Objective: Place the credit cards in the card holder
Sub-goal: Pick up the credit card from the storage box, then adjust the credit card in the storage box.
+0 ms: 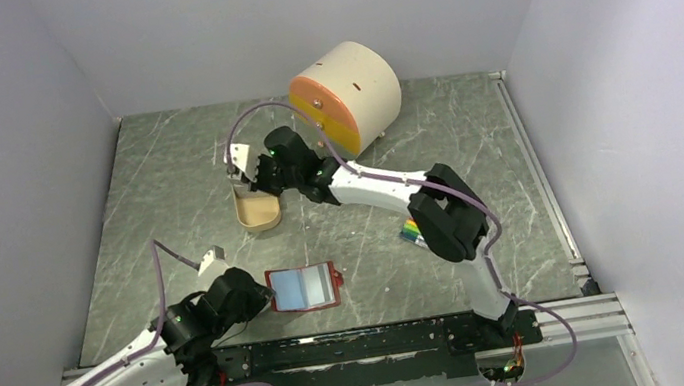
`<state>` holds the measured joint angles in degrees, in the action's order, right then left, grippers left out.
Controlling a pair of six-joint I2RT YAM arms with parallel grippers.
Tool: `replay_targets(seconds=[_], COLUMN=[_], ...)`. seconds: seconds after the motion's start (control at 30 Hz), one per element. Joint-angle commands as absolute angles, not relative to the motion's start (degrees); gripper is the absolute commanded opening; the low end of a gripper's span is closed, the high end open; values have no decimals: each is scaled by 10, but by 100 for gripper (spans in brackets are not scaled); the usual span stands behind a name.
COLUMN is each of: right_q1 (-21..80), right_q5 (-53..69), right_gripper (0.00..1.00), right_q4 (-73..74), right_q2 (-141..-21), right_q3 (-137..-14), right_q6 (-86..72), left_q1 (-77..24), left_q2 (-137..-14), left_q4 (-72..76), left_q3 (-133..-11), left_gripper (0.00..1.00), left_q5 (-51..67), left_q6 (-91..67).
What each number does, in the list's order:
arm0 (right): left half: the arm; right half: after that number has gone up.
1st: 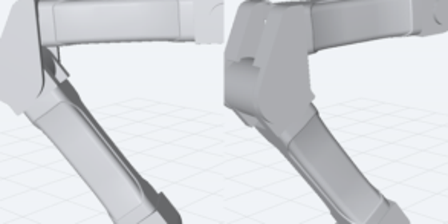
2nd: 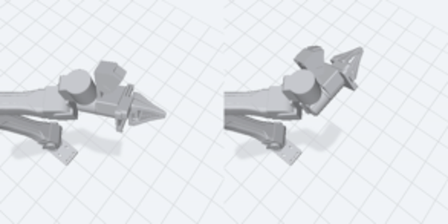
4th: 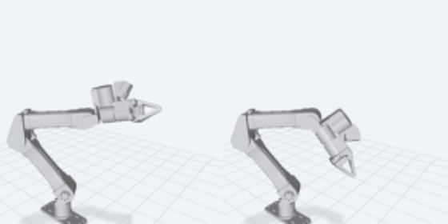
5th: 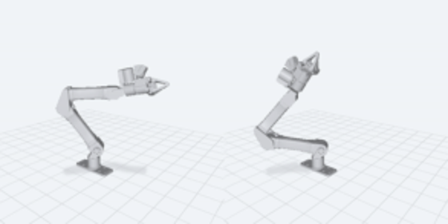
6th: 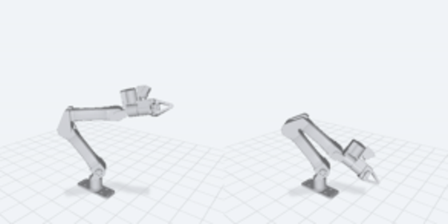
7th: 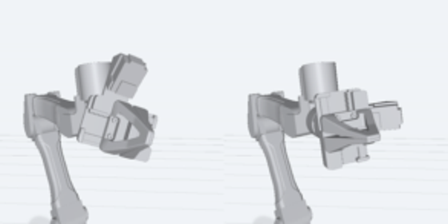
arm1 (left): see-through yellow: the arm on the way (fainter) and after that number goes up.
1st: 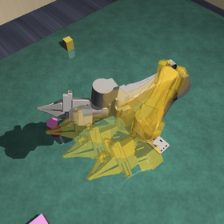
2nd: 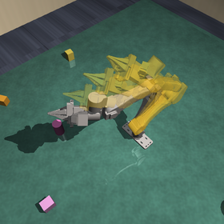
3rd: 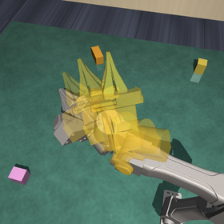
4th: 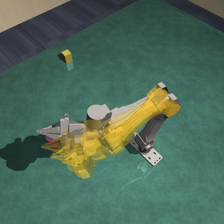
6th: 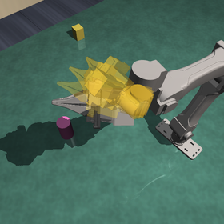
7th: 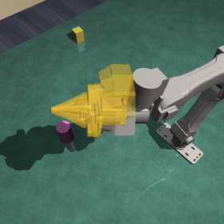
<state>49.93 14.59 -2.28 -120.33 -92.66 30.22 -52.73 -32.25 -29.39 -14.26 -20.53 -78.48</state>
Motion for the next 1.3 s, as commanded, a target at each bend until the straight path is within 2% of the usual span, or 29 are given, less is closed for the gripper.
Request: replay_targets(seconds=[0.0,0.4,0.63,0.83,1.03,1.27], right_q1=[495,495,495,508,530,553], right_q5=[158,92,107,144,111,91], right_gripper=[0,0,0,0,0,0], right_q4=[-62,-97,-85,-125,-192,-237], right_q2=[-1150,-965,-881,-831,-779,-794], right_q3=[-892,-706,-581,-465,-362,-306], right_q6=[227,-54,-200,-307,-420,-494], left_q1=[-531,-531,-530,-531,-531,-531], left_q2=[-328,-342,-380,-393,-398,-416], left_q4=[-279,-268,-262,-254,-245,-234], left_q3=[-154,-144,-146,-144,-133,-132], left_gripper=[9,9,9,9,9,9], left_q5=[-209,-211,-217,-220,-217,-212], left_q6=[-786,-791,-792,-794,-799,-798])
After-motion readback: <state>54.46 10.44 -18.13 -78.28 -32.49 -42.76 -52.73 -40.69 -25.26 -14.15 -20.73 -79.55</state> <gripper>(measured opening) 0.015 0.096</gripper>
